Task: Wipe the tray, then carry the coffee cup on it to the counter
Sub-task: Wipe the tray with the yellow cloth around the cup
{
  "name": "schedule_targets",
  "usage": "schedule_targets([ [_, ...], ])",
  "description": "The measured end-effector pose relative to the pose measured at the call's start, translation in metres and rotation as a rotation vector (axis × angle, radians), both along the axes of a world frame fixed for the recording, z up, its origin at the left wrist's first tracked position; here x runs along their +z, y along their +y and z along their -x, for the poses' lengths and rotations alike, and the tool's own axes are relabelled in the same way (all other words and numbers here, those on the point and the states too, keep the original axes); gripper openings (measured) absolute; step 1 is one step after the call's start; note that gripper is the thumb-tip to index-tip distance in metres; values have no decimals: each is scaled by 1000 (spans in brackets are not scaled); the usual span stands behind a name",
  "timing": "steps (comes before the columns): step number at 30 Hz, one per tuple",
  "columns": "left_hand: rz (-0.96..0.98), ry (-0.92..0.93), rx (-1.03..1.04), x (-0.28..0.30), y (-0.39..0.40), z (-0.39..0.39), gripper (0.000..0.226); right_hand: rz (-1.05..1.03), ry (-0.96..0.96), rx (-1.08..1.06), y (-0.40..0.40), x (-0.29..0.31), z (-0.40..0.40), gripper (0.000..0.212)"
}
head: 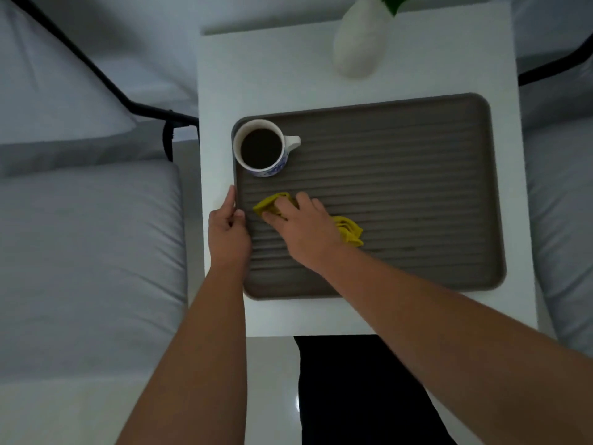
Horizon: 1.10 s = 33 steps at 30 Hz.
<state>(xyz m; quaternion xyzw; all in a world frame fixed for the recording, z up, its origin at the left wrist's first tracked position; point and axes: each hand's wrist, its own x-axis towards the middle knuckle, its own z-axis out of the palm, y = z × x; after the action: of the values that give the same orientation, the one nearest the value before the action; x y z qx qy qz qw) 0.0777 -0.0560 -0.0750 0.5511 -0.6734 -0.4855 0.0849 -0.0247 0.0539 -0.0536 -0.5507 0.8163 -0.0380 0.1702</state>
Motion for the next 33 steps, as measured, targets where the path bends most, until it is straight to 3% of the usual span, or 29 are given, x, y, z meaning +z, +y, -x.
schedule_targets([
  [3,49,1,-16,-1,2,0,48,-39,62,7,27,-3,19,49],
  [6,95,-34,-40,-1,2,-1,48,-63,5,-107,68,-6,40,61],
  [13,112,-44,-50,-9,1,-1,48,-54,21,-792,184,-8,73,56],
  [20,82,-44,-49,-6,1,-1,48,-62,5,-1260,171,-8,55,59],
  [23,59,-31,-42,-6,0,-1,48,-59,-55,-1210,136,-7,36,60],
  [33,6,-15,-46,-13,-4,-4,50,-46,-183,-534,2,6,-60,55],
])
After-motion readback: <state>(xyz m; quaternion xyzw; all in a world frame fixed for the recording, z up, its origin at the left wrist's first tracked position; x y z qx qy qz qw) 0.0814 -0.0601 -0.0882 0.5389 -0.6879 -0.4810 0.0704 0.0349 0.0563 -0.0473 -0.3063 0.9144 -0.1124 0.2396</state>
